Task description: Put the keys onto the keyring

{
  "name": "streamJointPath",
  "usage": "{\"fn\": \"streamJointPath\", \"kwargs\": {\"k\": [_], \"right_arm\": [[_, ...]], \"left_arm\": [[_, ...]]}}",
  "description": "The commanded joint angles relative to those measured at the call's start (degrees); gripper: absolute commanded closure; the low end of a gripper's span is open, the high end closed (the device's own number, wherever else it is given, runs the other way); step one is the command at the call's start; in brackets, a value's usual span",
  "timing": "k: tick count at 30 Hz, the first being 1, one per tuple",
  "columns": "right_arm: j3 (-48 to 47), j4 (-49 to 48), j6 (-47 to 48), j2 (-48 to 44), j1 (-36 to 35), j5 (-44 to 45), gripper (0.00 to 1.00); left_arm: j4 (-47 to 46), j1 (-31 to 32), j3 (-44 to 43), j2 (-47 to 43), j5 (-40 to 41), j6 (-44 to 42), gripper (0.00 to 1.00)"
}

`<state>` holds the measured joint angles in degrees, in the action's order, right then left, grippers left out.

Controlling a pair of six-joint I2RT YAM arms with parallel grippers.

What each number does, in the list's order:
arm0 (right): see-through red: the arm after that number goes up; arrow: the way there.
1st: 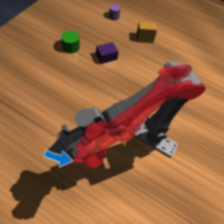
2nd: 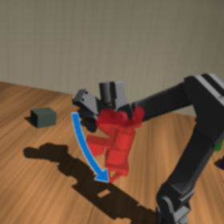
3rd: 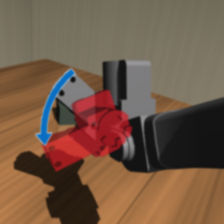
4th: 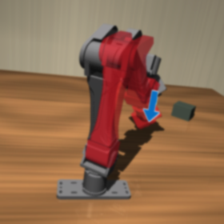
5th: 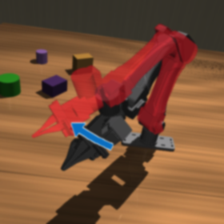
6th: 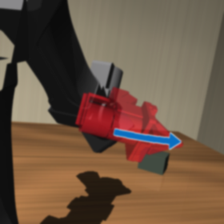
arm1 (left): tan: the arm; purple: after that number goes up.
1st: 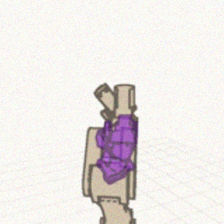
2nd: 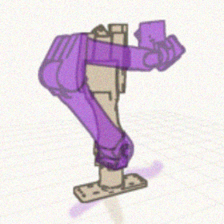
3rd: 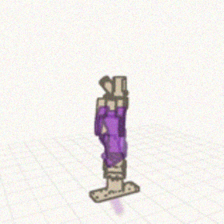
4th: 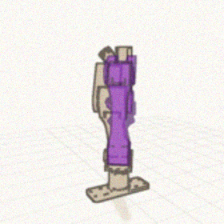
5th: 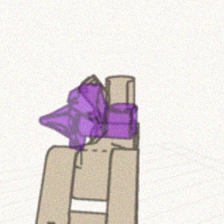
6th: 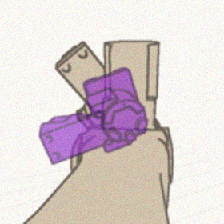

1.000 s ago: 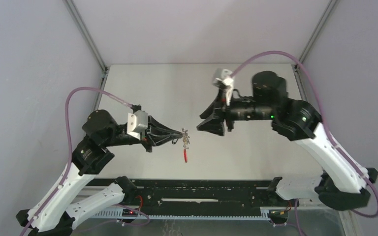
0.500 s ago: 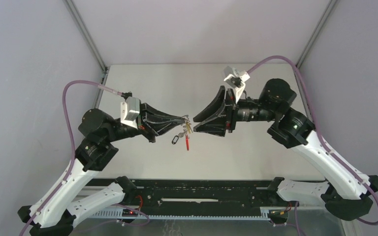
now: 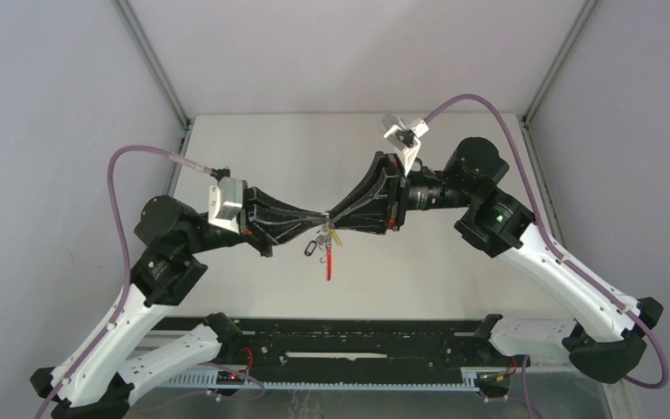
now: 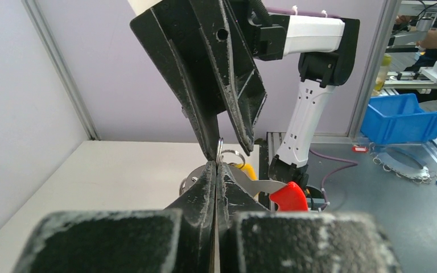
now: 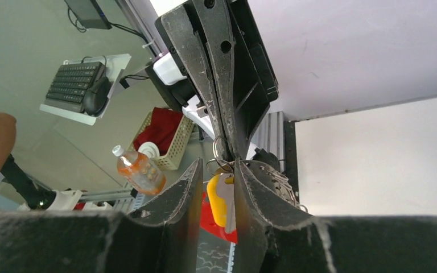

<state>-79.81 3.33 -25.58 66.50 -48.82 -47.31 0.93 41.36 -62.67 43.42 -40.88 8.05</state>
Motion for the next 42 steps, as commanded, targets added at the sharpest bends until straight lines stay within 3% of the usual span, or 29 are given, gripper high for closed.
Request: {"fn": "streamJointPath", "kwargs": {"k": [1,10,16,17,19,20,30,37,39,42], "right_arm": [[-0.4,-7.3,-4.0,1.3,-0.4,-3.0,0.67],[-0.5,-4.1,-2.5,0.3,0.4,-3.2,0.67],[-0.5,11.1,10.9,-6.0,0.7,6.5,0.48],[-0.5,14.0,13.1,-6.8,0.3,9.0,0.41],[-0.4,18.6,17.2,-7.6,-1.4,13.8,0.04],[-0.4,20.5,18.9,-7.7,-3.0,16.8,0.01],[-1.1,21.2,24.6,-3.6,-22.6,51.5,0.0],[-1.9,17.5,27.0,2.6,-27.3,68.3,0.01],[-1.9,15.9,27.6,3.3,-27.2,71.1,0.1],[-1.8,15.3,27.3,3.1,-26.6,72.9,0.44]], "left_arm": [[-3.2,0.3,-1.6,-1.0,-0.5,-0.5,1.0],[-2.5,0.3,-1.2,-2.2,0.0,-1.5,1.0],[-2.1,0.2,-1.5,-2.4,2.2,-2.2,1.0],[-2.0,0.1,-1.6,-2.4,3.1,-2.6,1.0],[-1.9,0.2,-1.8,-2.3,5.7,-3.7,1.0],[-1.6,0.2,-1.9,-2.1,7.3,-4.4,1.0],[0.3,0.1,-2.2,-1.0,15.4,-6.8,1.0],[0.2,0.2,-2.2,-0.7,15.4,-6.9,1.0],[0.4,0.1,-2.2,-0.9,15.2,-6.9,1.0],[1.3,0.2,-2.1,-1.4,15.0,-7.3,1.0]]}}
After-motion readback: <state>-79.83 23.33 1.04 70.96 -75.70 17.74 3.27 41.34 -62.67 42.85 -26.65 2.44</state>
